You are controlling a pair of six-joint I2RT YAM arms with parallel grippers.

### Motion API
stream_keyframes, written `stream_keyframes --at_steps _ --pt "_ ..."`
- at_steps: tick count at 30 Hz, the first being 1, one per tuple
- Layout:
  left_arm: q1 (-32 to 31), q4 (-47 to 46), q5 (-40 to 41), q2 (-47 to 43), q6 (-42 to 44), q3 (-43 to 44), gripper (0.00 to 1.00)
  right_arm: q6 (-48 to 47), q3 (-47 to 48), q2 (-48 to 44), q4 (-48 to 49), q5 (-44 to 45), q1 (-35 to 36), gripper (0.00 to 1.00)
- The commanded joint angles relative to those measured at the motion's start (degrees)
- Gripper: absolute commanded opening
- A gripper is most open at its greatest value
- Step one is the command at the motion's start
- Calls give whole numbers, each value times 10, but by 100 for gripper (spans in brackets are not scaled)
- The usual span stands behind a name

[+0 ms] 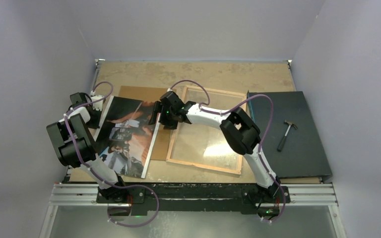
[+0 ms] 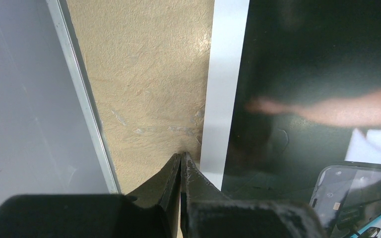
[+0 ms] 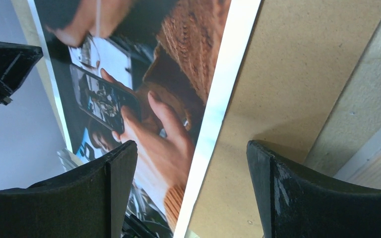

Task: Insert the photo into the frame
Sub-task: Pick up the photo at the center of the board.

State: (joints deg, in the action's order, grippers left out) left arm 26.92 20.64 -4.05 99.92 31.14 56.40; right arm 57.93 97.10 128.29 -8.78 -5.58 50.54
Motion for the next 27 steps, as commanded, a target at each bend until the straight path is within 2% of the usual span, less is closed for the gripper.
stream_keyframes --at_steps 1,11,18,27 --pt "-5 85 -57 63 -15 -42 1 -26 -19 -21 -63 8 4 84" --pt "-14 84 -69 64 -20 -59 0 -10 23 31 -81 -27 18 84" --pt "-44 86 -63 61 -16 -68 0 53 3 47 -49 -30 18 84" --pt "-50 95 -69 70 -4 -65 0 100 50 73 -10 -38 21 83"
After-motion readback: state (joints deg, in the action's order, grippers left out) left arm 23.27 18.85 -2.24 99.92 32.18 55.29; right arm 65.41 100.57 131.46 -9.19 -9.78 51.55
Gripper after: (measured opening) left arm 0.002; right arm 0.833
